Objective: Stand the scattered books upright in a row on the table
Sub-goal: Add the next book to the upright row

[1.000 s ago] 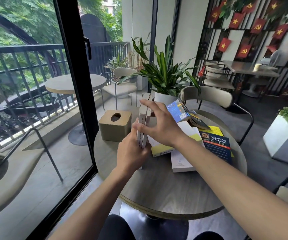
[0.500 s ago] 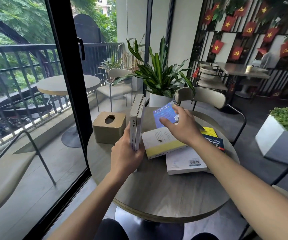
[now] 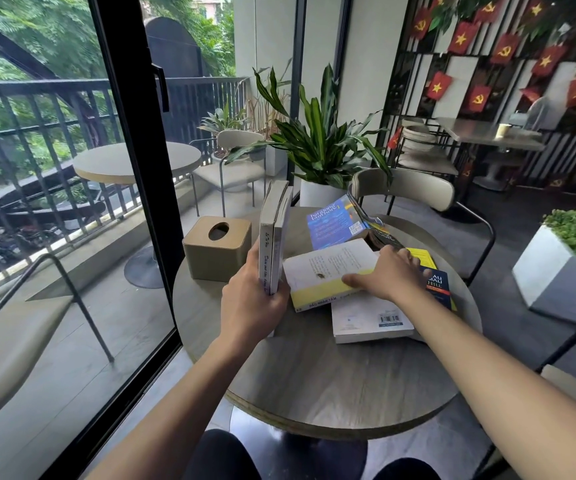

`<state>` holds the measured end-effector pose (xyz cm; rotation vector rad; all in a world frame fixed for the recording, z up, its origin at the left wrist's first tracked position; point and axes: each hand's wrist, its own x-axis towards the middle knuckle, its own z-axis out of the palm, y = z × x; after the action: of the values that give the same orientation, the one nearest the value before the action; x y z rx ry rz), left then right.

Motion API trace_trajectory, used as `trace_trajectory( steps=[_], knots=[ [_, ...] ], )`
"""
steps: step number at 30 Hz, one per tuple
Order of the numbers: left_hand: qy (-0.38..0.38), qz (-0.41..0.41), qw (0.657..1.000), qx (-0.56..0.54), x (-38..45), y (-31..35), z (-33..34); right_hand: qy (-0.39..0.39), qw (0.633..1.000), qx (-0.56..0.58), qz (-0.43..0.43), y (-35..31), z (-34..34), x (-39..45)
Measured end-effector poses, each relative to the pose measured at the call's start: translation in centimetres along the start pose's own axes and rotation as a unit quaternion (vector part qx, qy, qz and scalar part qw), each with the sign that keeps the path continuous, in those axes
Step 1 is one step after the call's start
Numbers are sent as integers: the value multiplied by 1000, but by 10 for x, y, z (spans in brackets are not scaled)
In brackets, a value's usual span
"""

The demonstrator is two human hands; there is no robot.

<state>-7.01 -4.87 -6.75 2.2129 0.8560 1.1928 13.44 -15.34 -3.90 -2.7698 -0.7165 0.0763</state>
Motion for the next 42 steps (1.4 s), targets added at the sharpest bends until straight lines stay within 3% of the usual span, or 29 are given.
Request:
trace_trajectory(
  steps=[6,16,19,24,28,32,36,42],
  knots=[
    [-5,-10,1000,11,4,0,4,-44,998,-15,40,-11,-9,3],
    [-4,-22,1000,15,3,1,7,-107,979,171,33,-16,-21,-2],
    [-5,-23,1000,15,3,1,8,-77,969,232,16,-18,-26,-7],
    [-10,-26,999,19,4,0,8,-16,969,244,-43,-28,-34,-17],
    [-12,-21,999,23,5,-2,9,29,946,309,-94,-43,-42,-22],
    [-14,-14,1000,9,6,-4,10,73,941,280,-175,-64,-55,-34],
    [-28,-4,1000,-1,7,-9,9,17,928,309,-209,-74,-57,-41],
    [-108,-20,993,-35,9,-15,6,-64,889,358,-280,-75,-60,-49]
  ],
)
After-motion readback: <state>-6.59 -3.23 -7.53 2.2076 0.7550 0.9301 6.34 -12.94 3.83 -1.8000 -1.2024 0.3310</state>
